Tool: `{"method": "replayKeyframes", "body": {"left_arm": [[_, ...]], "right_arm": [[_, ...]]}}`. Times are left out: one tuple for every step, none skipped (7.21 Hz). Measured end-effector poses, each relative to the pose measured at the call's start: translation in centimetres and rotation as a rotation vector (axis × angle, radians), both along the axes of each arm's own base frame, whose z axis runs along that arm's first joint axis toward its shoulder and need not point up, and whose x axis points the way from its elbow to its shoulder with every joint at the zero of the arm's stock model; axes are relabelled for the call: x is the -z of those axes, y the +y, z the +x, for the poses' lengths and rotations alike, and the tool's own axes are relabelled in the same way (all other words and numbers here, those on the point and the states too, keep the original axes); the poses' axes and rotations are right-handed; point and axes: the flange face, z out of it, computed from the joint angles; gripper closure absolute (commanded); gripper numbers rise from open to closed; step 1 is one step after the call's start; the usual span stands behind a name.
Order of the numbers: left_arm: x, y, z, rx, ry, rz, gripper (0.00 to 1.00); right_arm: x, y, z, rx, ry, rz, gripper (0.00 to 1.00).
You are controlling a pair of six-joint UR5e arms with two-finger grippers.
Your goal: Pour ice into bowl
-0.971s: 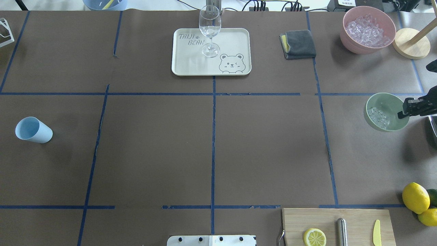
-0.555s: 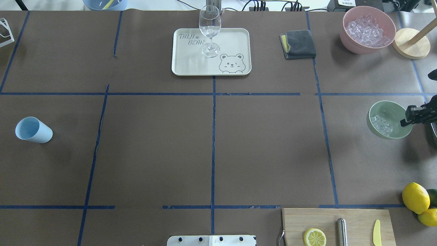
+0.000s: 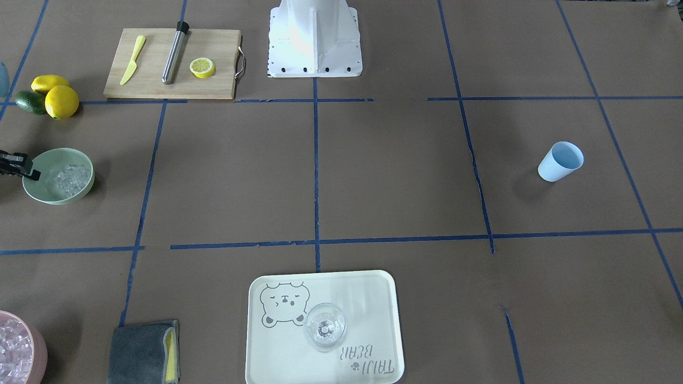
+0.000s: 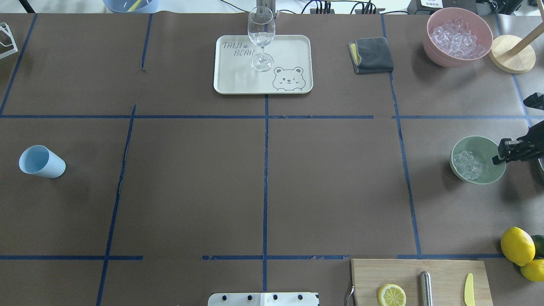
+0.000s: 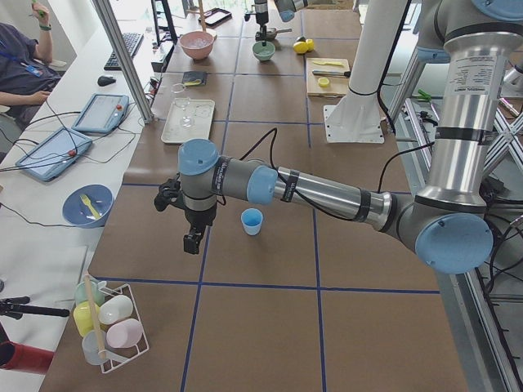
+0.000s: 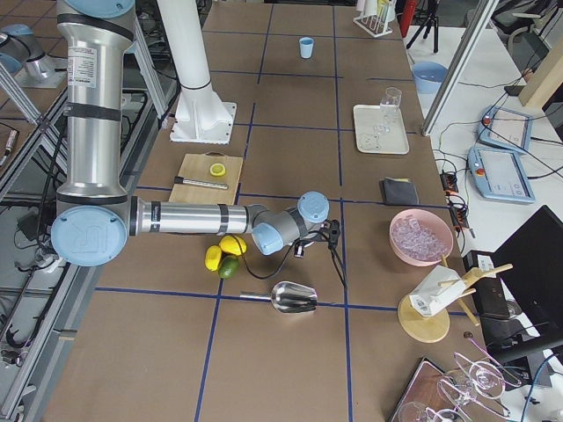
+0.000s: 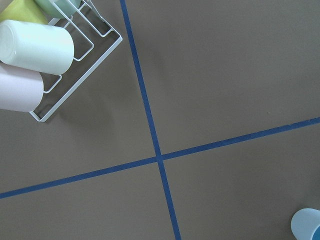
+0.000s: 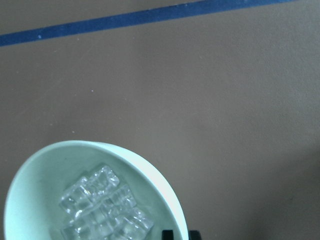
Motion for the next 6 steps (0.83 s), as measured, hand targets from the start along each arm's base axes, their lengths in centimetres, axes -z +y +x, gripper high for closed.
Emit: {"method": "replayKeyframes", "body": {"left_arm": [[0.0, 0.0, 0.0, 0.0, 0.0, 0.0, 0.0], [0.0, 0.0, 0.0, 0.0, 0.0, 0.0, 0.0], [-0.1, 0.0, 0.0, 0.001, 0.0, -0.001, 0.0], [-0.1, 0.0, 0.0, 0.001, 0.0, -0.001, 0.0], [-0.1, 0.0, 0.0, 0.001, 0.0, -0.001, 0.0], [0.0, 0.1, -0.1, 0.001, -0.001, 0.0, 0.0]], "right_arm": [[0.3, 0.0, 0.0, 0.003, -0.006, 0.023, 0.0], [0.8, -0.2, 0.3, -0.004, -0.011, 0.053, 0.0], [1.3, -0.6, 0.9, -0.015, -0.01, 0.084, 0.0], [1.3, -1.0, 2.0, -0.021, 0.003, 0.126, 0.0], [0.8, -1.5, 3.3, -0.022, 0.044, 0.181, 0.0], [-0.1, -2.1, 5.2, -0.014, 0.119, 0.241, 0.0]]}}
